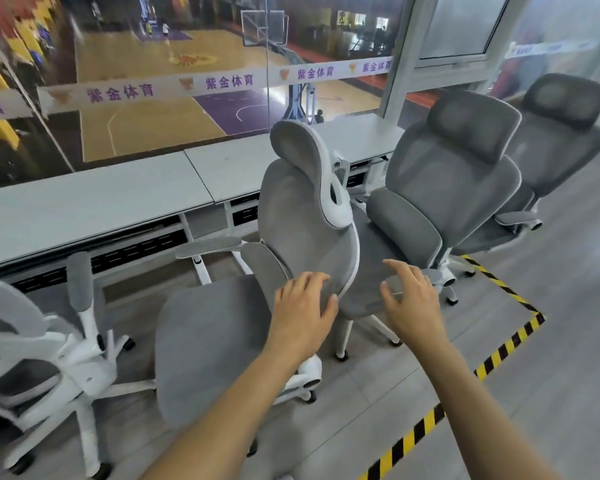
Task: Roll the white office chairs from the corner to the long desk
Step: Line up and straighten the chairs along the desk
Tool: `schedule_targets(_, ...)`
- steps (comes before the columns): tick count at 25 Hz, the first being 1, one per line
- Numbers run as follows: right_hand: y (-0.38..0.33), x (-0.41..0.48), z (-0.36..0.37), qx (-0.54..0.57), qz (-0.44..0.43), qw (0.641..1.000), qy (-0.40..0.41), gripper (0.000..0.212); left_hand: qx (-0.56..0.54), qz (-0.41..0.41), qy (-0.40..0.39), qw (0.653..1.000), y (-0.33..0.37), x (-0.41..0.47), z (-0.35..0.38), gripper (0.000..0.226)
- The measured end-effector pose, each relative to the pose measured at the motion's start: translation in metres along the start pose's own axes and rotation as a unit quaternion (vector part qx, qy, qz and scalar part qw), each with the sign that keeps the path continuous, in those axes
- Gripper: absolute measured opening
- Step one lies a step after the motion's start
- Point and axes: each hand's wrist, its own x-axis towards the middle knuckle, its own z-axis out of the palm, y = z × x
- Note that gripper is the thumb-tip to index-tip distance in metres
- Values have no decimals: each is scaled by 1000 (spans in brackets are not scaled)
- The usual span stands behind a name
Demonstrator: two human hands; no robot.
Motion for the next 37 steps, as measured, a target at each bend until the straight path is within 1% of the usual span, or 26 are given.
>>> schedule_targets(3,27,40,-5,7,2,1000,0,41,-5,-1,-22,1000,28,48,24,50)
schedule_targets(6,49,66,-4,13,-3,1000,-21,41,-13,-54,-44,998,51,84,46,60)
schedule_targets(8,62,83,-2,25,-19,999,-40,41,8,-93,-29,995,63,94,59,60)
schedule_targets(10,72,107,4,35,-48,996,-61,41,41,-125,3,991,67,102,71,55)
schedule_targets(13,82,139,11,42,-100,988,-106,41,73,-176,41,981,77,103,84,53)
schedule_targets(15,90,152,12,49,-131,982,-129,42,56,-204,29,977,82,95,87,54)
schedule_targets(17,99,163,11,54,-164,974,-149,42,35,-216,18,976,85,77,86,55)
schedule_targets(19,105,179,12,56,-170,970,-162,42,5,-216,33,976,83,56,81,54)
schedule_targets(22,97,194,12,64,-187,962,-187,44,17,-229,78,970,83,15,72,49)
schedule_targets(24,85,199,15,76,-198,959,-191,45,72,-252,117,958,84,-9,69,46)
schedule_targets(27,65,202,17,99,-223,952,-187,53,172,-314,192,914,86,-34,70,38)
schedule_targets(29,54,202,20,107,-245,944,-192,64,214,-338,234,886,88,-43,72,39)
schedule_targets(32,42,199,26,110,-283,933,-194,72,252,-339,261,868,88,-54,75,40)
schedule_targets(34,37,198,30,107,-291,930,-197,68,234,-361,281,858,83,-59,72,42)
schedule_targets(37,29,191,39,108,-288,931,-199,52,98,-396,361,839,66,-69,57,40)
